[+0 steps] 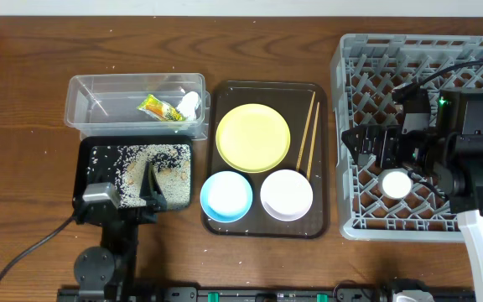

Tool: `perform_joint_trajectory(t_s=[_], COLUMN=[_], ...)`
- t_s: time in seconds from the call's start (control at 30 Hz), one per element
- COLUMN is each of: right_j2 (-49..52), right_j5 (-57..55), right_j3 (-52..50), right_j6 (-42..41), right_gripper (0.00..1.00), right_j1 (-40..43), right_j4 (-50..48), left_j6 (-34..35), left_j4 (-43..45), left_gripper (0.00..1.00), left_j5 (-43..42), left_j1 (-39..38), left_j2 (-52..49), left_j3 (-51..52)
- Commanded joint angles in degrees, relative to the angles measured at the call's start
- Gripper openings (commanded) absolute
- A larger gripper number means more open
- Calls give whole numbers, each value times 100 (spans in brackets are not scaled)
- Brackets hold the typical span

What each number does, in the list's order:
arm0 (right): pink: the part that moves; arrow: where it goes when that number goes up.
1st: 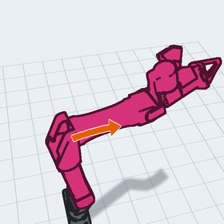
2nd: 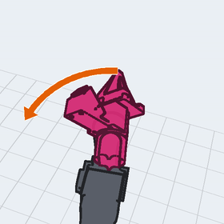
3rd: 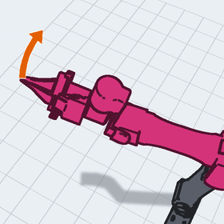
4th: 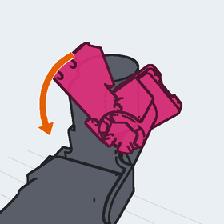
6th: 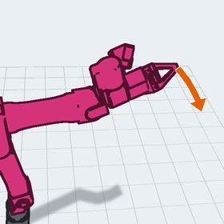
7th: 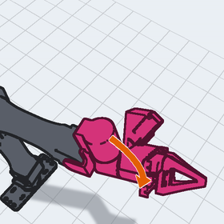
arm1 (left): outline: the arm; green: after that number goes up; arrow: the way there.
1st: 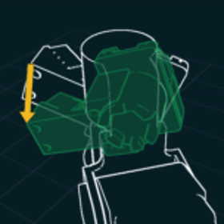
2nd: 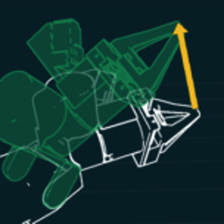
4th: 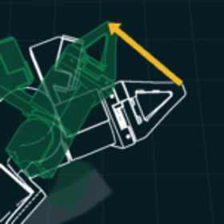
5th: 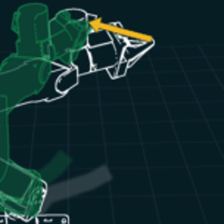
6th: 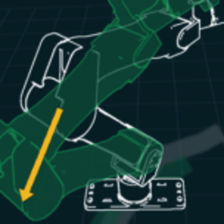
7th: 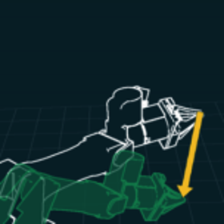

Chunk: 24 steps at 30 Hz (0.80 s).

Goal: Sort waste into correct bins and load items into the dishwasher rack

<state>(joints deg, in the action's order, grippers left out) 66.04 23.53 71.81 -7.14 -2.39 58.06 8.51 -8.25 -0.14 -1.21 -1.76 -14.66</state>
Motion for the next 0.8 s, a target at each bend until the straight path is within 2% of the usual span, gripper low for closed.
perform_joint_trajectory(t_s=[0.0, 0.13, 0.27, 0.4, 0.47, 0.77], right_j2=[-4, -2, -4, -2, -2, -4], right_j5=[-15, -17, -15, -15, -15, -15], right_j3=[-4, -7, -7, -7, -7, -4], right_j6=[37, 37, 37, 37, 37, 37], right_gripper=[99, 99, 99, 99, 99, 99], right_j1=[-68, -68, -68, -68, -68, -68], right_j4=[0, 0, 0, 0, 0, 0], left_j6=[-98, -52, 317, 315, 313, 315], left_j4=[160, 428, 800, 791, 400, 424], left_gripper=[95, 95, 95, 95, 95, 95], left_j5=[-72, -81, -81, -74, -59, -50], left_j1=[122, 125, 127, 127, 125, 127], left_j2=[153, 166, 166, 166, 166, 153], left_j3=[258, 638, 1036, 1425, 1440, 1443])
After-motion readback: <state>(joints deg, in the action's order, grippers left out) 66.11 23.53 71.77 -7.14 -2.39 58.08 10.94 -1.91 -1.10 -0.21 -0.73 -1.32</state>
